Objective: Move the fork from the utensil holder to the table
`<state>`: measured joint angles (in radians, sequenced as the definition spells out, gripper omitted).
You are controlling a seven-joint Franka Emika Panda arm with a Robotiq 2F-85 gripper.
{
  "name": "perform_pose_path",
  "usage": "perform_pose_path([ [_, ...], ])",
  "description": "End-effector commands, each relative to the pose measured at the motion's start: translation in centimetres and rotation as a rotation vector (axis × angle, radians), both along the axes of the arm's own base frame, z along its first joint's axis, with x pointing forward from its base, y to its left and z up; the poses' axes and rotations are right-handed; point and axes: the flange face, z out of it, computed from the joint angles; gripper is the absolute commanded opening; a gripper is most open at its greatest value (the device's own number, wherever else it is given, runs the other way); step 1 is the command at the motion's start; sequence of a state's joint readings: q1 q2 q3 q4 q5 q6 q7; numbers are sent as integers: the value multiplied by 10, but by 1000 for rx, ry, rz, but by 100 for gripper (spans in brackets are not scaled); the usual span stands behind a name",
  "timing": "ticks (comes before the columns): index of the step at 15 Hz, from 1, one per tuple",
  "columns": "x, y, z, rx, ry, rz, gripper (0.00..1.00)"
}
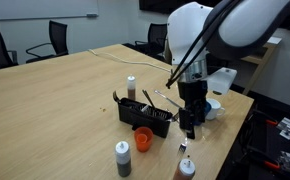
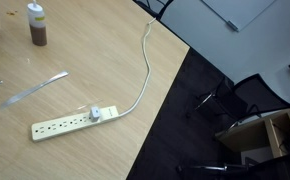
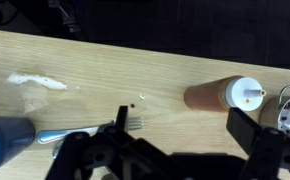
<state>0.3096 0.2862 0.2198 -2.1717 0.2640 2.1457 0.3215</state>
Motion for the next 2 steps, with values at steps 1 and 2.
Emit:
perform_pose_path([
  [1,1,0,1,0,0,0,100],
  [2,1,0,1,1,-1,0,100],
])
